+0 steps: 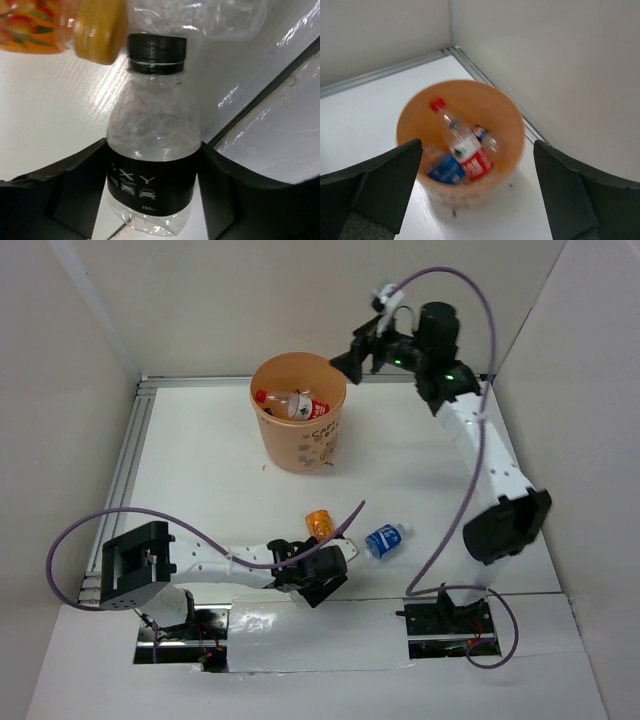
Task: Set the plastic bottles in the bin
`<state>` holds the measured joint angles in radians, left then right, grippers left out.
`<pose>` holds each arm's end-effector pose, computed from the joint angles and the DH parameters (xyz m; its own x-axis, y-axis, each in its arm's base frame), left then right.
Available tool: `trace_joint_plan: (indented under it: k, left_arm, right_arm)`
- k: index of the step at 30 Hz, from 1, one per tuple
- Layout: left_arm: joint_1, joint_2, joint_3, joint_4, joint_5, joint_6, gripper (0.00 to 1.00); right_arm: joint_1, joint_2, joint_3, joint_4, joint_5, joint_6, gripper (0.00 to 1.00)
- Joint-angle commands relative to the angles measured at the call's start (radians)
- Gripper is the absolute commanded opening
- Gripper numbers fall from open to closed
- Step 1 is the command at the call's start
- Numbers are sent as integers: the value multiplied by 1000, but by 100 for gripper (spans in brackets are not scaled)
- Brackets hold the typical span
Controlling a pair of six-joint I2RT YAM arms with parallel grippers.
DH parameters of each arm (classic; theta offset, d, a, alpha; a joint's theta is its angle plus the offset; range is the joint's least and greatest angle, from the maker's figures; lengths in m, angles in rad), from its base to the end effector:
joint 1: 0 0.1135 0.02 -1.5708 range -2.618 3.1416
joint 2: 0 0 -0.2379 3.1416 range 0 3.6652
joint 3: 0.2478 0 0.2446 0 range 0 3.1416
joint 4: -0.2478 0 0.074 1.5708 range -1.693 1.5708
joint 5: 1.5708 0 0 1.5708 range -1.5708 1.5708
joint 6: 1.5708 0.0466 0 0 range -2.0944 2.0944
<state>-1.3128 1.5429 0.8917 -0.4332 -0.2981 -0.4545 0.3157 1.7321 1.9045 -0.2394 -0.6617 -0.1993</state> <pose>0.0882 -0.2805 0.1505 -0.5930 0.6026 -0.5340 0.6999 0.7136 0.0281 0.3638 0.1489 0.4407 0.1015 -0.1312 -0.9862 -0.8239 0.5444 -0.1572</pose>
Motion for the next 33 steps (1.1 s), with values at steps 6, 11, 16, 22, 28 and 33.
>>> trace_joint_plan:
  k: [6, 11, 16, 22, 28, 33]
  left_arm:
    - [-83, 40, 25, -1, 16, -55, 42]
    - [-150, -61, 185, -145, -59, -122, 13]
    - [-151, -220, 329, -148, -194, -102, 4]
    - [33, -322, 451, 84, -273, 87, 4]
    - [371, -293, 499, 359, -167, 76, 11]
    - [610, -106, 627, 442, -118, -62, 19]
  right_arm:
    - [-242, -455, -450, -250, -236, -242, 90]
    - [-293, -715, -792, -434, -236, -498, 72]
    - [-334, -873, -1001, -526, -193, -641, 46]
    - [-360, -983, -1165, -538, -193, -736, 42]
    - [-360, -984, -1203, -564, -227, -853, 73]
    - [-351, -984, -1203, -623, -237, -978, 82]
